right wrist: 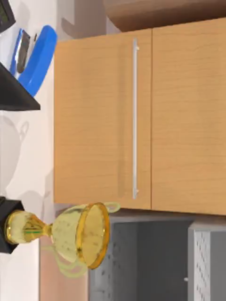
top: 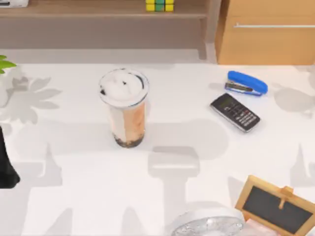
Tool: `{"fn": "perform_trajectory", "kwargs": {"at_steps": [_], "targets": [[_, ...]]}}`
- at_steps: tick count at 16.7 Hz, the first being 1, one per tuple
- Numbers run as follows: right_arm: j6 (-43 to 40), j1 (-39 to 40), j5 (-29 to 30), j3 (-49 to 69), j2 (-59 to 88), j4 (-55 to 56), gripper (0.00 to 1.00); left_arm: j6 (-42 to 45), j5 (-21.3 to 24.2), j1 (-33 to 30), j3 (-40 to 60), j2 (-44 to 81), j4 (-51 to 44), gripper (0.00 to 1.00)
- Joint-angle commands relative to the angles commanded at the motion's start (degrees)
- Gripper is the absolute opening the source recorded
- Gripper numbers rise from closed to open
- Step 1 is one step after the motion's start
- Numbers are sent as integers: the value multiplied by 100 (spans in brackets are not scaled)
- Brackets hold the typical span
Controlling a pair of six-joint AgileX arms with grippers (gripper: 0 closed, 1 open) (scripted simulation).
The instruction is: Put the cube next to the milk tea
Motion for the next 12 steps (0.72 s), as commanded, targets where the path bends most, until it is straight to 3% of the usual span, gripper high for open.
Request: {"fn": "perform_trajectory", "kwargs": {"at_steps": [6,12], "targets": [[0,0,0,0,0,0,100,10,-175,-282,466,585,359,100],[0,0,0,0,0,0,100,75,-947,-1211,2179,3198,1597,100]]}}
